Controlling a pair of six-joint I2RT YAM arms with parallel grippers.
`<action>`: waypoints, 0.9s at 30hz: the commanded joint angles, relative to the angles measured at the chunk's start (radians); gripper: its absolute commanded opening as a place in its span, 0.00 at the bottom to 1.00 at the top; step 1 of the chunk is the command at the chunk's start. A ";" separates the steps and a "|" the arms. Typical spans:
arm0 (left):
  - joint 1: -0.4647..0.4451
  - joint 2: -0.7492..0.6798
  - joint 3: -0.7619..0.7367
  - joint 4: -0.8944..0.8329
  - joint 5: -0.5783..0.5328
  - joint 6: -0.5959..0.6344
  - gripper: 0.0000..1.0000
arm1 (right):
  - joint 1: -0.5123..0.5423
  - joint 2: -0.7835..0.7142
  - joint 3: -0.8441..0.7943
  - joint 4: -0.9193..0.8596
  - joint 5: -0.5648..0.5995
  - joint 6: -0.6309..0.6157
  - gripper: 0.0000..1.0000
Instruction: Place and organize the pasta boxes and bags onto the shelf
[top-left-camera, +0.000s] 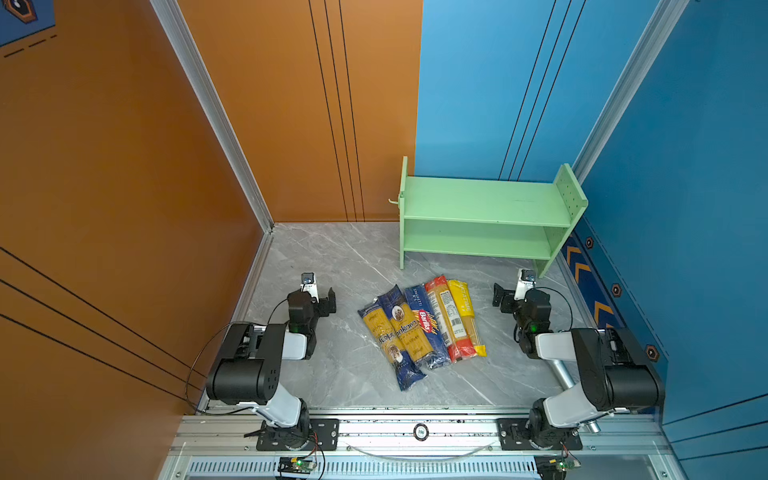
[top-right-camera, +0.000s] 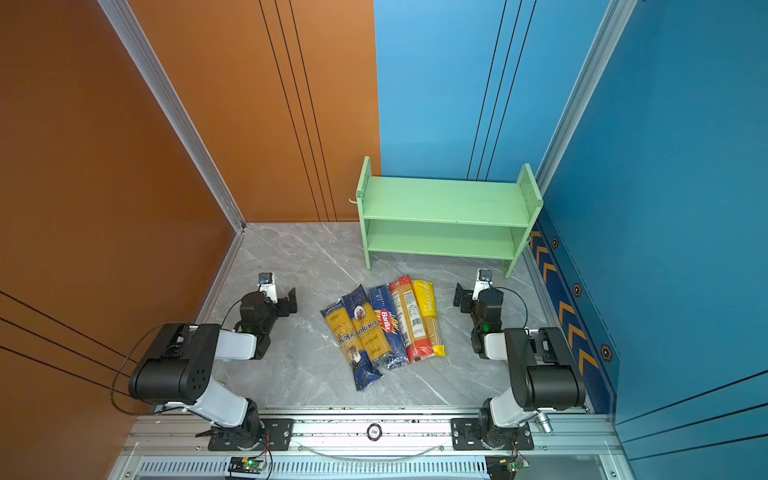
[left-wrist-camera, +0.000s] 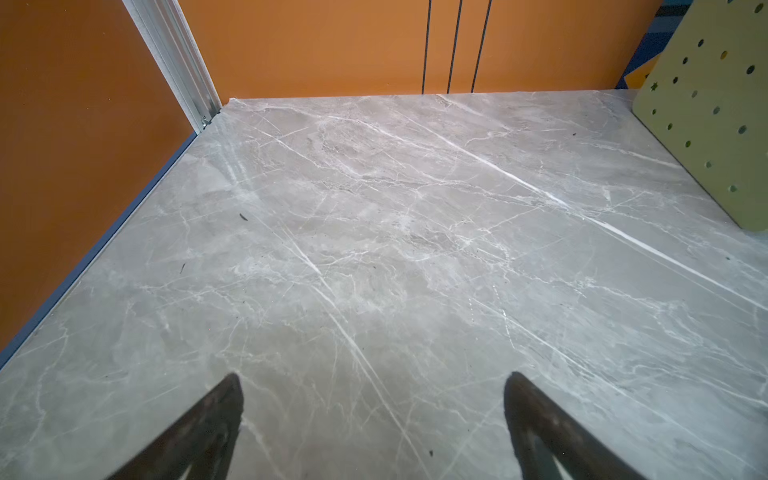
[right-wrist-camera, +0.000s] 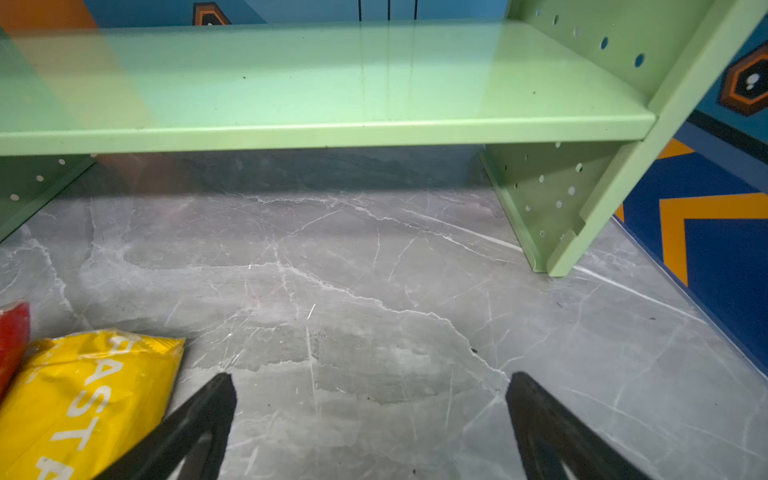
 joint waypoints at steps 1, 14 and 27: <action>-0.008 -0.014 0.018 -0.010 -0.006 0.018 0.98 | -0.005 0.009 0.007 0.006 -0.009 0.004 1.00; 0.002 -0.013 0.021 -0.013 0.013 0.011 0.98 | -0.005 0.009 0.007 0.006 -0.009 0.005 1.00; -0.003 -0.017 0.019 -0.011 0.009 0.017 0.98 | 0.025 0.006 -0.011 0.038 0.068 -0.007 1.00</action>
